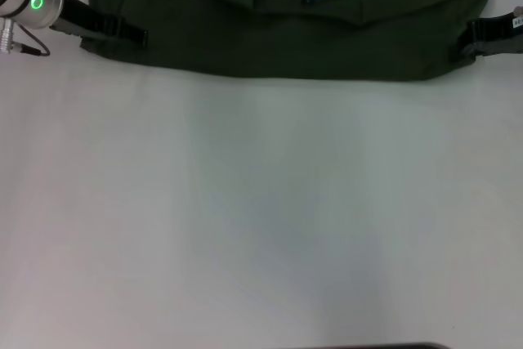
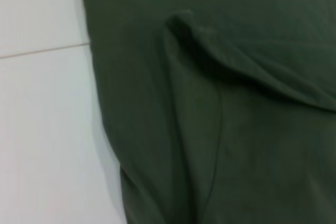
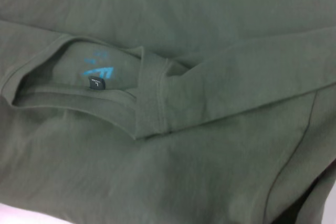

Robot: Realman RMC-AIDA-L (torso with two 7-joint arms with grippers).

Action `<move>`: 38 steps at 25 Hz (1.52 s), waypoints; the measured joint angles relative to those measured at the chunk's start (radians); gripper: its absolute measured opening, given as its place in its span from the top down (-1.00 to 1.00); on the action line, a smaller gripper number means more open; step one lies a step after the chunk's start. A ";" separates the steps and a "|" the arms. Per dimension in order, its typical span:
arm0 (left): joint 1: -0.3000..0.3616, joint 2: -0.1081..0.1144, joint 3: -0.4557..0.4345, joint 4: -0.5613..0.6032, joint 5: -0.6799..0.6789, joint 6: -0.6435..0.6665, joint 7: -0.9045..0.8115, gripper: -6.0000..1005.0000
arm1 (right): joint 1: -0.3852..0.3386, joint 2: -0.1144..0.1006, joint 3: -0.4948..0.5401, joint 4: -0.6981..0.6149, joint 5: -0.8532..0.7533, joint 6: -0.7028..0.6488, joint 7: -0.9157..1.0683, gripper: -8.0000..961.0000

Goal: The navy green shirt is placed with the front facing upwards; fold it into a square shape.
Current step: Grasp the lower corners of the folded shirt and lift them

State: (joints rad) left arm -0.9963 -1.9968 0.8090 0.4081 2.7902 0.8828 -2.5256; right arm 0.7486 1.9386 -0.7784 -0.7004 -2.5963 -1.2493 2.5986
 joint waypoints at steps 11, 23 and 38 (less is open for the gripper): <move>-0.010 0.001 0.012 -0.038 0.007 -0.007 0.005 -0.89 | 0.009 0.000 0.000 -0.001 0.001 0.001 0.000 0.89; -0.012 -0.005 0.016 -0.030 0.009 0.049 0.013 -0.85 | 0.012 -0.001 0.001 -0.008 0.001 -0.011 0.000 0.89; -0.016 -0.016 0.047 -0.025 0.029 -0.019 -0.012 -0.66 | 0.011 -0.002 0.002 -0.014 0.001 -0.012 0.000 0.89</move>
State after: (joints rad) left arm -1.0119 -2.0133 0.8556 0.3835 2.8189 0.8637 -2.5381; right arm 0.7593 1.9364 -0.7766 -0.7145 -2.5951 -1.2611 2.5986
